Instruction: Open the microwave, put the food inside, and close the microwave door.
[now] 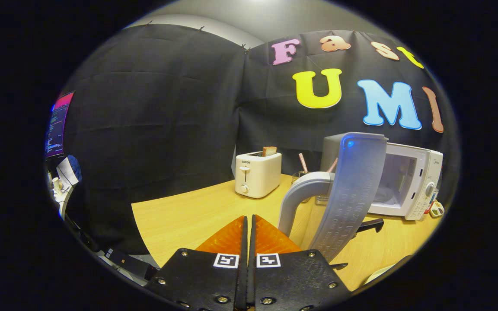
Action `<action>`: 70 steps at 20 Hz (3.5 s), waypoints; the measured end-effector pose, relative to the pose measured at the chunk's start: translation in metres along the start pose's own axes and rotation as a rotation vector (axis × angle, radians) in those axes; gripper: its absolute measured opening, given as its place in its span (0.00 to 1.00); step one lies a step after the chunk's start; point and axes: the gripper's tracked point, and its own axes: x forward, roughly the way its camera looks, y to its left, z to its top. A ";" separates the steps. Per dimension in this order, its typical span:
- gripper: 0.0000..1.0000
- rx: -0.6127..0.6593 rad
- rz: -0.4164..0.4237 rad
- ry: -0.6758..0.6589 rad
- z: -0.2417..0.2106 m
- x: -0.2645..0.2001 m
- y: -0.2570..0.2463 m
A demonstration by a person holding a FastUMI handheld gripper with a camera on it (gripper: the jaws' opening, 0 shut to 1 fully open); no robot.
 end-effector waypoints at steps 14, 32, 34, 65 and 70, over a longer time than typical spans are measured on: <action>0.01 0.027 -0.316 -0.025 0.010 -0.014 -0.177; 0.01 0.109 -0.607 0.019 0.015 0.010 -0.328; 0.01 0.110 -0.625 0.028 0.016 0.017 -0.338; 0.08 0.125 -0.552 -0.016 0.095 -0.008 -0.294; 0.08 0.129 -0.527 -0.073 0.144 -0.036 -0.272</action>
